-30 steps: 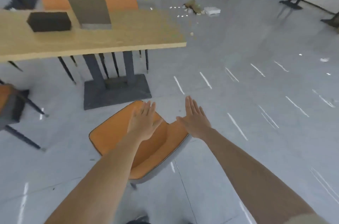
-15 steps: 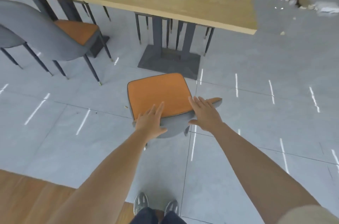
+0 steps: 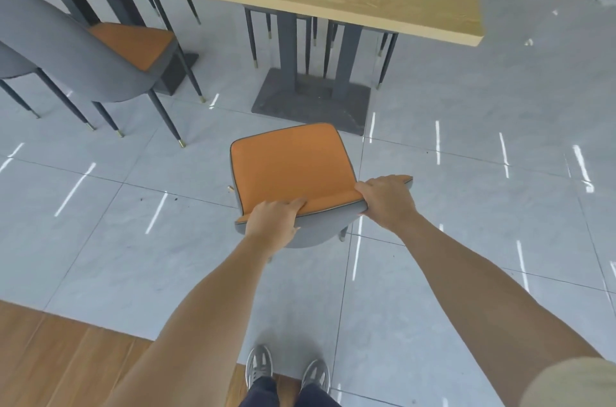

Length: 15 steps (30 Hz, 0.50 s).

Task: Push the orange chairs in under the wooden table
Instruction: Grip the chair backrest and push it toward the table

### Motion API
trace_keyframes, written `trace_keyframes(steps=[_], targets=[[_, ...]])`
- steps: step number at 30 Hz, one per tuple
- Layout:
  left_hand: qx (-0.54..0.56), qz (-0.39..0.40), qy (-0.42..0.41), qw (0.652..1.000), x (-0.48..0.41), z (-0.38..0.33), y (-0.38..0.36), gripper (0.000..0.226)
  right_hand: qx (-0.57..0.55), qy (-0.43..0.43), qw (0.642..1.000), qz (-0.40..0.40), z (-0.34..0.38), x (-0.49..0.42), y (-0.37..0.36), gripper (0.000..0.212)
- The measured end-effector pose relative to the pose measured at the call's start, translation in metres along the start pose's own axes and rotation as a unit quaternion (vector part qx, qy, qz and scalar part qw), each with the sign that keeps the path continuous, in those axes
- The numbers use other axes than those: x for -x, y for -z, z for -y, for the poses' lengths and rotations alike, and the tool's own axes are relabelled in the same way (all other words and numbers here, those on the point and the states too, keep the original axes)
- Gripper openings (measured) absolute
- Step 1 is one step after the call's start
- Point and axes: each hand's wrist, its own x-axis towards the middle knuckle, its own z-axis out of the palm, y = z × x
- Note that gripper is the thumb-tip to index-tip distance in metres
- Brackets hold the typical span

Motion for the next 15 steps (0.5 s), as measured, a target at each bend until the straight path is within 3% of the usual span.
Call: trace_keyframes(steps=[15], targets=[[-0.005,0.032,-0.056,0.998,-0.131,0.098,0.039,0.052,-0.021,-0.058,0.998,-0.028,0.001,-0.12,0.004,0.025]])
